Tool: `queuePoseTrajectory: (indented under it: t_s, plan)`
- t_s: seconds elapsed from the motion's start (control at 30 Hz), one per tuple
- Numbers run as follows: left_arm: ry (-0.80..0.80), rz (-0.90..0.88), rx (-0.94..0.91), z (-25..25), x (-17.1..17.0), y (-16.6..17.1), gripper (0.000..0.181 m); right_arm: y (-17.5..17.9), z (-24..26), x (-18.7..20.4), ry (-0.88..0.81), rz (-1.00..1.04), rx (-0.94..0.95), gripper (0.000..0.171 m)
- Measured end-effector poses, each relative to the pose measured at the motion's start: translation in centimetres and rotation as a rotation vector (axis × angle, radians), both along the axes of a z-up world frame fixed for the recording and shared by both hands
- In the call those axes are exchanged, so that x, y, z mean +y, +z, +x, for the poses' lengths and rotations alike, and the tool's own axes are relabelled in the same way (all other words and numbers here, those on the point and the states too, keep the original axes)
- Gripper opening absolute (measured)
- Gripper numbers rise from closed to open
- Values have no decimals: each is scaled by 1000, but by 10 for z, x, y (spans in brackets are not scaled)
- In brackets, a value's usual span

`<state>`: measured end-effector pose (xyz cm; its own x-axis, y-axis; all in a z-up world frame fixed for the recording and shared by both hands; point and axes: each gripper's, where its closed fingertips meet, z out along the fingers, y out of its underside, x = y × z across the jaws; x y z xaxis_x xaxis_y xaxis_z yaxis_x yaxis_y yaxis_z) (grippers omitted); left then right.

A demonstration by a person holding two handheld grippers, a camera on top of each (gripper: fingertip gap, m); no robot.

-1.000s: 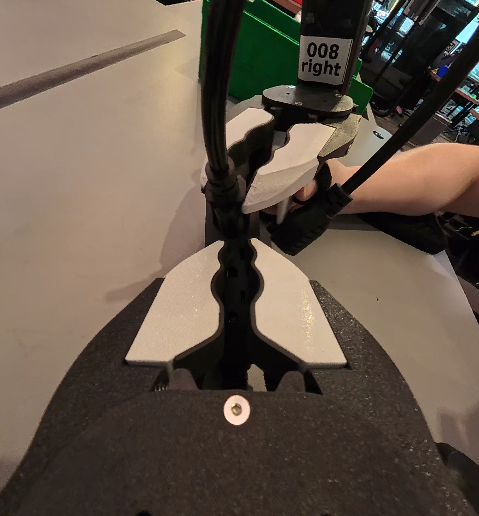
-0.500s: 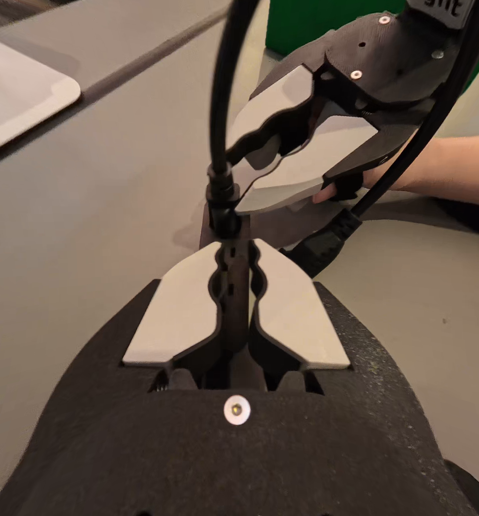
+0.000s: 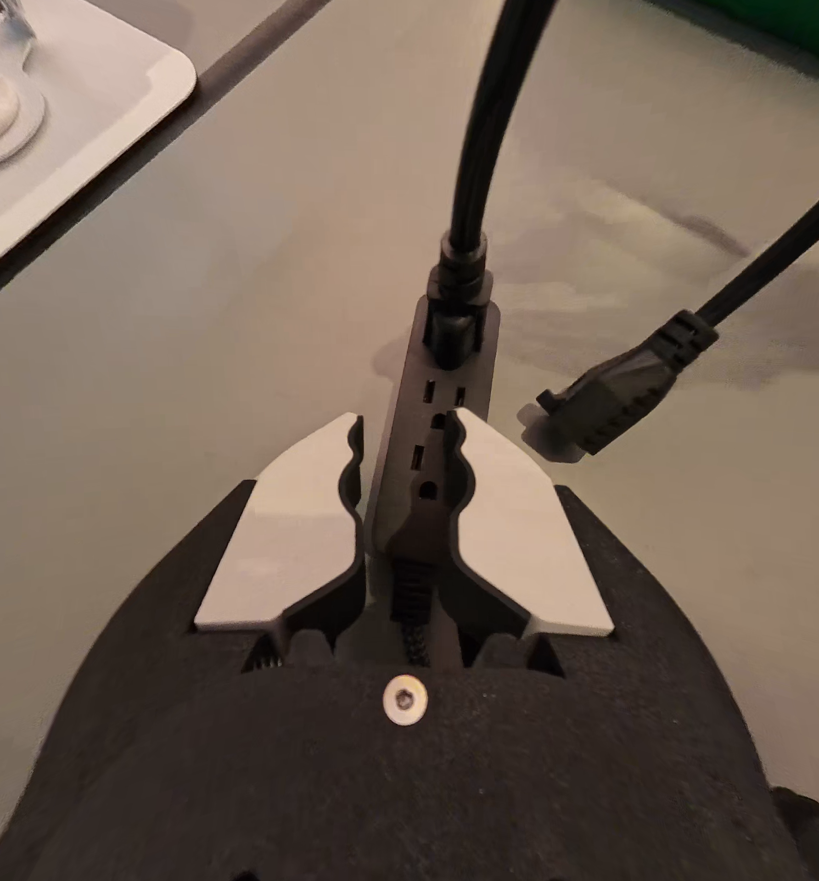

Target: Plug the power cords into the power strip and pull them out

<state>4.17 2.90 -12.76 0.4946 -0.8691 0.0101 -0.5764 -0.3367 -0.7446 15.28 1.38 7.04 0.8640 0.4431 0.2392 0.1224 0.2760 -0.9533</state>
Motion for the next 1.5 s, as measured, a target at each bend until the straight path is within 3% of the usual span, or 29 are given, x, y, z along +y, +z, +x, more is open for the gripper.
queuePoseTrajectory:
  t_s: [0.1,0.17,0.23,0.33,0.5,0.6,0.7,0.77,0.83,0.87,0.93,1.1,1.33,1.5]
  plan:
    - [11,-15,3,-4,3,-2,44,-8,-61,-46,167,38,-128,14]
    - [-16,-57,6,-1,-3,-7,47,-51,-103,-55,281,-87,-271,5]
    - [-43,-108,-9,3,-10,-10,47,-113,-122,-45,309,-355,-401,8]
    - [-80,-134,92,-1,-16,-28,45,-174,-125,-41,348,-612,-477,3]
    - [-64,-88,164,-4,-17,-29,45,-204,-82,-30,170,-690,-856,0]
    - [-11,-121,190,-8,-18,-29,45,-209,-59,-29,148,-783,-900,1]
    - [47,-144,186,-9,-18,-29,45,-209,-28,-17,95,-889,-852,1]
    - [93,-157,155,-6,-16,-28,45,-201,-12,2,10,-839,-800,0]
    - [134,-149,110,-1,-12,-27,45,-174,-31,22,18,-634,-564,7]
    - [146,-144,98,1,-10,-27,45,-159,-48,22,72,-564,-405,20]
    - [159,-127,97,4,-8,-28,45,-145,-72,18,148,-536,-172,27]
    - [172,-102,105,6,-7,-28,45,-173,-70,37,15,-620,-163,37]
    - [179,-68,90,12,-4,-29,45,-173,-68,49,-23,-628,62,17]
    - [196,-89,86,10,-5,-28,45,-177,-73,56,-80,-658,107,20]
